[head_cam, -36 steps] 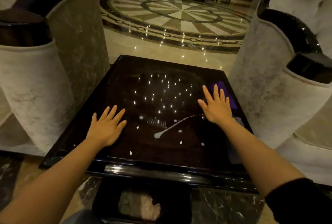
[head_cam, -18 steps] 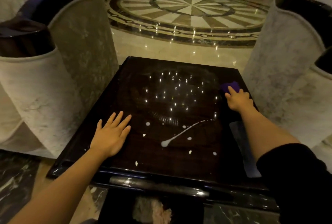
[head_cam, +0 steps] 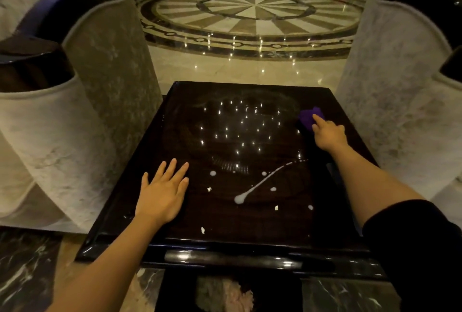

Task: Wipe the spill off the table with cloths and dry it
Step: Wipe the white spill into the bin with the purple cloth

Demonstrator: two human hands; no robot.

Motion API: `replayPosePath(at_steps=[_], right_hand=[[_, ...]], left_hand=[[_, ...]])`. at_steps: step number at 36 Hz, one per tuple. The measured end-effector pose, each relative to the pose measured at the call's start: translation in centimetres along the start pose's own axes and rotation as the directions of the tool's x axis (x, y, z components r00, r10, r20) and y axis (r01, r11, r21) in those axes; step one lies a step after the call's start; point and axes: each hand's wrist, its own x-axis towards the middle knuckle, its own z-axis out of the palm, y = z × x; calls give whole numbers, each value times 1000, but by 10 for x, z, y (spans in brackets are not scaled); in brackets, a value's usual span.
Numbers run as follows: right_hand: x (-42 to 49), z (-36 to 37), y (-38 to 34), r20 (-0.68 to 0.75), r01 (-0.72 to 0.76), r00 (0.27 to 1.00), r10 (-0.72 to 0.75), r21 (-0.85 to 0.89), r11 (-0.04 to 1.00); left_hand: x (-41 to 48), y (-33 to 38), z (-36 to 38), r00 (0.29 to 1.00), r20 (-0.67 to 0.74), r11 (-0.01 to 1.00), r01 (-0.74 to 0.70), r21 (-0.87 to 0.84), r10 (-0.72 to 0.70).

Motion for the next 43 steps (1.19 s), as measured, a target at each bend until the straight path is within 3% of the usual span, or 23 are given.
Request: replayPosePath(at_steps=[10, 19, 26, 34, 43], right_hand=[[-29, 20, -63, 56, 144, 988, -144, 5, 990], [-84, 35, -113, 144, 335, 928, -343, 76, 939], [-145, 36, -121, 246, 535, 804, -541, 94, 839], [-187, 32, -120, 252, 732, 639, -727, 92, 675], [-238, 12, -87, 215, 851, 500, -839, 61, 522]], left_hand=[[-2, 0, -1, 1000, -1, 998, -29, 49, 29], [-3, -1, -2, 999, 6, 998, -44, 47, 44], [-26, 2, 1, 999, 28, 999, -38, 27, 38], [-12, 7, -3, 999, 31, 998, -44, 48, 43], [-4, 22, -4, 997, 9, 995, -79, 57, 78]])
